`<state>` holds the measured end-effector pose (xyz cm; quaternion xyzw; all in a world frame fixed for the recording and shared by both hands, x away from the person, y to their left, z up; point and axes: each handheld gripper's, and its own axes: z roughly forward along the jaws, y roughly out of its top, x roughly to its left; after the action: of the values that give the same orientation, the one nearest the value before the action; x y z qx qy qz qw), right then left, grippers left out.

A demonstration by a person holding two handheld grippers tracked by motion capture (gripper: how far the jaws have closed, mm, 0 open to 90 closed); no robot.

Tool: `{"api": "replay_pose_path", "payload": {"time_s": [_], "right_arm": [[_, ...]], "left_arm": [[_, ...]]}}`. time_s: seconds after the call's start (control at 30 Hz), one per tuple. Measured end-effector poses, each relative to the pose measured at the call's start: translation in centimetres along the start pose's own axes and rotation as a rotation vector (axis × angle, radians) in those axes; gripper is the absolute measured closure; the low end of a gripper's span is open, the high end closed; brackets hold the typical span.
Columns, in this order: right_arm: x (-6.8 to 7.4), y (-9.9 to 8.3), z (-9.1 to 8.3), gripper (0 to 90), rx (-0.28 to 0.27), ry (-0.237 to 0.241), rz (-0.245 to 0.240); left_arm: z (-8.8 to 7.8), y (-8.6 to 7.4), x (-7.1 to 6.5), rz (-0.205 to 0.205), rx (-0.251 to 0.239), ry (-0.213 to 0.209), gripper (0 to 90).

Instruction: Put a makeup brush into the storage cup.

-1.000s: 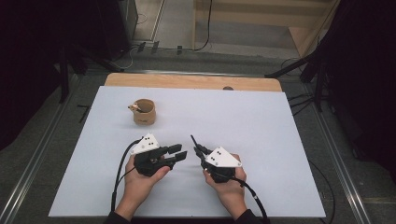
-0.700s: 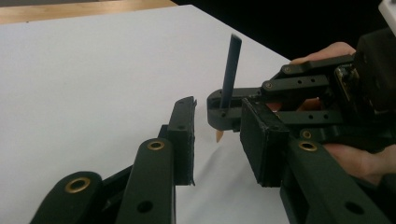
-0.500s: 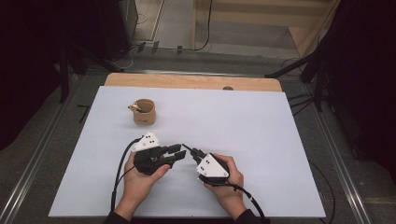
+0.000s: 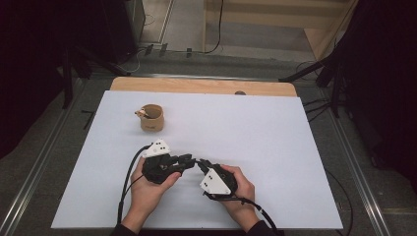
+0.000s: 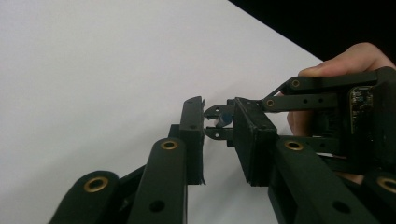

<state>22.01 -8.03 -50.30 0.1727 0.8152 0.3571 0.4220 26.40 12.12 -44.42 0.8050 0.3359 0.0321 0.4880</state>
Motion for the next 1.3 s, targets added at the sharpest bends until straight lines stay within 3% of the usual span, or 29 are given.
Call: {"api": "replay_pose_path", "payload": {"time_s": [0.07,0.2,0.33,0.43,0.67,0.77,0.87,0.97,1.1,1.2,1.3], "right_arm": [[0.1,0.0,0.0,84.5,-0.003,0.001,-0.016],[0.2,0.0,0.1,84.5,0.000,-0.011,-0.041],[0.1,-0.1,0.2,82.6,-0.011,-0.004,-0.013],[-0.1,-0.2,0.2,68.8,-0.021,0.005,0.035],[-0.9,-0.5,0.1,52.1,-0.074,0.067,0.242],[-1.3,-0.6,-0.1,50.1,-0.099,0.086,0.301],[-1.6,-0.5,-0.4,48.9,-0.133,0.123,0.412],[-1.9,-0.4,-0.7,48.0,-0.160,0.128,0.461],[-2.4,-0.3,-1.2,47.1,-0.210,0.154,0.566],[-2.7,-0.4,-1.2,45.8,-0.218,0.168,0.632],[-2.9,-0.5,-1.3,44.0,-0.190,0.196,0.737]], "left_arm": [[0.2,0.0,-0.1,0.002,0.018,0.011,76.9],[0.4,-0.1,-0.1,-0.001,0.028,-0.009,84.1],[0.3,-0.1,-0.3,0.020,0.029,-0.014,85.8],[0.1,0.0,-0.5,0.035,0.014,-0.006,85.8],[-0.7,-0.2,0.1,0.021,-0.039,0.028,85.9],[-1.0,-0.3,0.3,0.016,-0.069,0.039,85.9],[-1.2,-0.4,0.3,0.029,-0.090,0.055,85.9],[-1.2,-0.5,0.4,0.024,-0.105,0.055,86.0],[-1.4,-0.6,0.5,0.028,-0.133,0.062,86.0],[-1.5,-0.6,0.4,0.031,-0.155,0.067,86.0],[-1.5,-0.7,0.3,0.028,-0.178,0.067,86.0]]}}
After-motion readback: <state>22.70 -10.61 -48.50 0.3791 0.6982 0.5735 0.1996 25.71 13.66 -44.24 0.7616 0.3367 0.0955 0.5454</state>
